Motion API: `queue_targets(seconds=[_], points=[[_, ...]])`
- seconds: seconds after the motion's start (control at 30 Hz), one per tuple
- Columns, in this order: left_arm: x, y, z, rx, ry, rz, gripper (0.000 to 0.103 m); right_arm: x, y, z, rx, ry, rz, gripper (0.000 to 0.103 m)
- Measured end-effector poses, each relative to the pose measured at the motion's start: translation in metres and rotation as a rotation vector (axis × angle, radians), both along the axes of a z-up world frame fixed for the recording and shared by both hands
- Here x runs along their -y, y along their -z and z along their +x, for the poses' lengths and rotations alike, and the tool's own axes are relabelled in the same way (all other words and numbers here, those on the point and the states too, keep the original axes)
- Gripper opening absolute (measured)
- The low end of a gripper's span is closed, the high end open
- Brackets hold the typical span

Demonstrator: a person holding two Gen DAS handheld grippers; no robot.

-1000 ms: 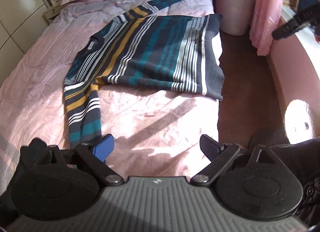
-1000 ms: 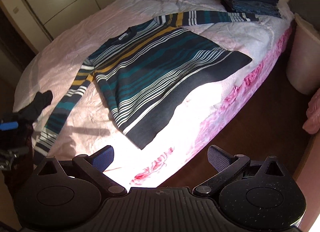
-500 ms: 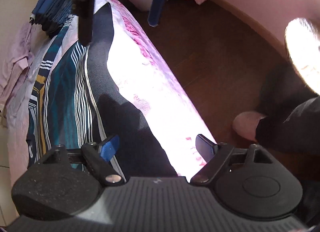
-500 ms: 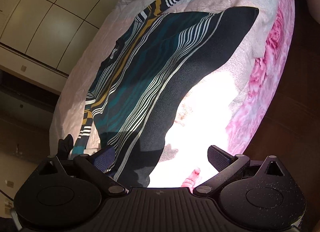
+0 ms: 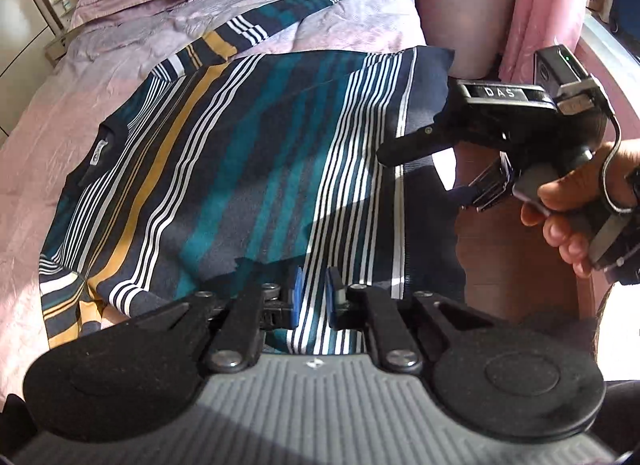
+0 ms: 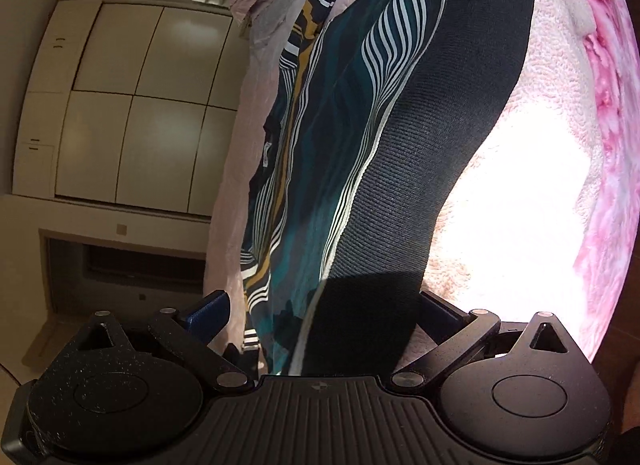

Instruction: Fold clothes

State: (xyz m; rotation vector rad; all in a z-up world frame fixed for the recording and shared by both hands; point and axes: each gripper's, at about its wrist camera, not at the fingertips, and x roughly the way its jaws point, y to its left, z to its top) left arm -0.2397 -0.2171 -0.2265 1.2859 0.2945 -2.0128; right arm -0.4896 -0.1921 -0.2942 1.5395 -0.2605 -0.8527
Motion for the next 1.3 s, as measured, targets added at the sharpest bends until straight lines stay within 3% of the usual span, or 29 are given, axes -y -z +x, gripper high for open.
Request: queue_targets(seconds=[0.13, 0.23, 0.3, 0.37, 0.53, 0.63, 0.7, 0.77, 0.83, 0.9, 0.93, 1.17, 1.23, 1.3], points=[[-0.008, 0.006, -0.006, 0.02, 0.049, 0.024, 0.011, -0.001, 0.012, 0.007, 0.07, 0.013, 0.004, 0.102], [-0.021, 0.011, -0.011, 0.021, 0.097, 0.045, 0.013, -0.015, 0.004, -0.012, 0.123, 0.086, 0.003, 0.084], [-0.028, 0.013, -0.015, 0.014, 0.129, 0.049, 0.015, -0.025, -0.01, -0.024, 0.099, 0.089, -0.002, 0.083], [-0.032, 0.016, -0.019, 0.002, 0.149, 0.055, 0.019, -0.037, -0.023, -0.034, 0.029, 0.069, 0.01, 0.083], [-0.031, 0.024, -0.032, -0.002, 0.186, 0.046, 0.026, -0.037, -0.029, -0.06, -0.151, 0.158, 0.07, 0.083], [-0.028, 0.033, -0.039, 0.015, 0.204, 0.044, 0.029, -0.01, -0.037, -0.058, -0.213, 0.159, -0.02, 0.083], [-0.027, 0.04, -0.041, 0.023, 0.205, 0.055, 0.029, 0.01, -0.055, -0.044, -0.278, 0.091, -0.18, 0.083], [-0.029, 0.045, -0.039, 0.036, 0.2, 0.067, 0.029, 0.028, -0.058, -0.027, -0.317, -0.011, -0.227, 0.083], [-0.033, 0.046, -0.035, 0.053, 0.2, 0.083, 0.029, 0.043, -0.049, -0.01, -0.431, -0.137, -0.145, 0.083], [-0.038, 0.046, -0.031, 0.07, 0.2, 0.097, 0.029, 0.04, -0.03, -0.002, -0.636, -0.232, 0.085, 0.083], [-0.04, 0.044, -0.028, 0.073, 0.198, 0.097, 0.029, 0.031, -0.026, -0.005, -0.694, -0.236, 0.154, 0.083], [-0.043, 0.016, -0.001, 0.08, 0.074, 0.09, 0.045, -0.029, -0.053, -0.03, -0.69, -0.253, 0.219, 0.085], [-0.043, 0.002, 0.012, 0.071, 0.02, 0.083, 0.06, -0.033, -0.072, -0.032, -0.733, -0.27, 0.239, 0.088], [-0.043, -0.012, 0.025, 0.062, -0.034, 0.075, 0.065, -0.039, -0.093, -0.03, -0.798, -0.299, 0.251, 0.091]])
